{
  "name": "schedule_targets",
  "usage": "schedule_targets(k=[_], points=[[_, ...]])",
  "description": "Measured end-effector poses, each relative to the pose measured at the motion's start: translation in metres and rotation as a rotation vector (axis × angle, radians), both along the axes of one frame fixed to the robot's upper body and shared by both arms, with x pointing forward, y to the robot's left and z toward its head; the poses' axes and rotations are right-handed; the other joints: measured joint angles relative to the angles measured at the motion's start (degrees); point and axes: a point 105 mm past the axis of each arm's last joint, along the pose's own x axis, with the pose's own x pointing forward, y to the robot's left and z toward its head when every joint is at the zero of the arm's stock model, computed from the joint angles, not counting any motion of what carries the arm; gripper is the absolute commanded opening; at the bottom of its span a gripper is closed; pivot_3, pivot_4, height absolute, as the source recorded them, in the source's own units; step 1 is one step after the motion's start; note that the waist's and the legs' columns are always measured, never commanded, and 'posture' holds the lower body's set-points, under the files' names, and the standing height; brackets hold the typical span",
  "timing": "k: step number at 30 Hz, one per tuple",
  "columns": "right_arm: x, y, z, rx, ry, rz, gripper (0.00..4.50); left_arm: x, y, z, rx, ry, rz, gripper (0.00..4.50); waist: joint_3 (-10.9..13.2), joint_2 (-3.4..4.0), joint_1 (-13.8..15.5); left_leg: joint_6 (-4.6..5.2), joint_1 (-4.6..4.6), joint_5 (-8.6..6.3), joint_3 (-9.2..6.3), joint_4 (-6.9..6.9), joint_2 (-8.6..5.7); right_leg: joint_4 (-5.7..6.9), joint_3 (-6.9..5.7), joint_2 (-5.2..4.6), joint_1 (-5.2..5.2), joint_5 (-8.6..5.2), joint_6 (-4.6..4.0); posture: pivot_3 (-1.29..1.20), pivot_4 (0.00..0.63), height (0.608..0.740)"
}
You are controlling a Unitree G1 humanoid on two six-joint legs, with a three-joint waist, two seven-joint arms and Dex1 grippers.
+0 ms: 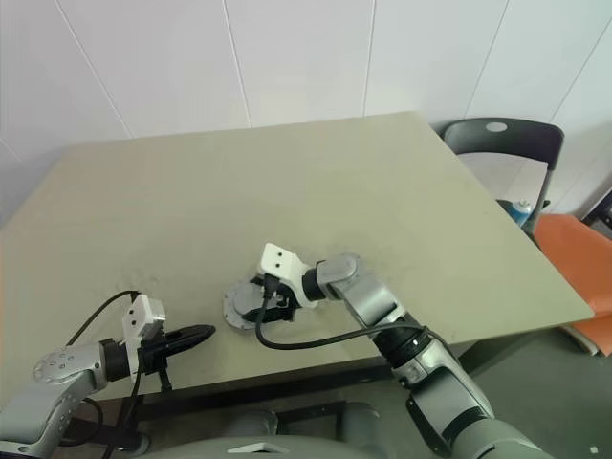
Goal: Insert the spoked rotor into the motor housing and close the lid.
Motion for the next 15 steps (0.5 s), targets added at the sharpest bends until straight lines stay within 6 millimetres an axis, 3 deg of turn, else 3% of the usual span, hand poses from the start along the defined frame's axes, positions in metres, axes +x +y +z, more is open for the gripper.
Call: schedule_targets(k=[15], points=[[-0.0023,0.0003,-0.0003,-0.001,0.001,0.006,3.27,0.0000,0.0000,-0.0001,0.000,0.000,0.000,0.00,0.0,0.00,0.0,0.00,0.00,0.00,0.00,0.00,0.00,-0.01,0.00,0.00,0.00,0.00,0.00,0.00,0.000,0.740]])
